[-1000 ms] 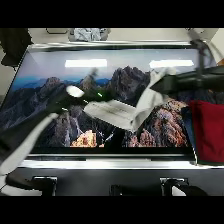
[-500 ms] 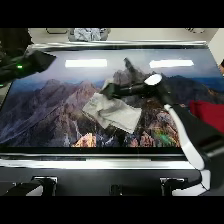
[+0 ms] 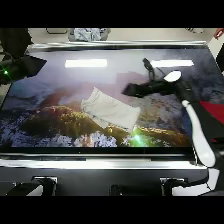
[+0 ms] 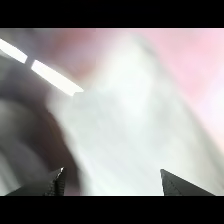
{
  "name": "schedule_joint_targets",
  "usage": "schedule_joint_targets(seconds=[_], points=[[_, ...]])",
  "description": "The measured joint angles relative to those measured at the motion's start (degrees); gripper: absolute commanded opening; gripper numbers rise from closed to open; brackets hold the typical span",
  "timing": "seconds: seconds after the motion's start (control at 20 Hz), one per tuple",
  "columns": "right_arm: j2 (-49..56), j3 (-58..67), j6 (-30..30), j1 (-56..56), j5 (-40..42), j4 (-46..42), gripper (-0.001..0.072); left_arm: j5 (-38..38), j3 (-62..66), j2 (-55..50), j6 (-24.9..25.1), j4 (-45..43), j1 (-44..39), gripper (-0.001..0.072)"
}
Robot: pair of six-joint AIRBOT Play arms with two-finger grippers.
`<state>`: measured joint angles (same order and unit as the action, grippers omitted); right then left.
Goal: Fold the shirts.
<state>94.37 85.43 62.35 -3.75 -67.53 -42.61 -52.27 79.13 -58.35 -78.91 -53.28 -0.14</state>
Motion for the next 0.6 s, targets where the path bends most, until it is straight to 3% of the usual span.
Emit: schedule_joint_targets(seconds=[0.1, 0.2, 0.35, 0.45, 0.6], points=[[-2.78, -4.02, 2.64, 3.3, -4.83, -11.28, 0.0673, -0.09, -0.87, 0.11, 0.0, -0.44, 0.04, 0.0031], [-5.22, -11.5, 4.13, 5.42, -5.4, -15.28, 0.0674, -0.15, -1.64, 0.15, 0.02, -0.63, 0.04, 0.003], [-6.91, -23.56, 1.57, 6.8, 1.44, -7.06, 0.0668, -0.42, -2.38, 0.22, 0.02, -0.83, 0.04, 0.0031], [-6.97, -29.07, -1.62, 7.19, 5.62, 1.09, 0.0593, -0.55, -2.6, 0.26, 0.0, -0.81, 0.04, 0.0031], [-6.56, -33.44, -4.76, 7.04, 10.78, 9.88, 0.0579, -0.74, -2.75, 0.28, 0.0, -0.79, 0.04, 0.0031]])
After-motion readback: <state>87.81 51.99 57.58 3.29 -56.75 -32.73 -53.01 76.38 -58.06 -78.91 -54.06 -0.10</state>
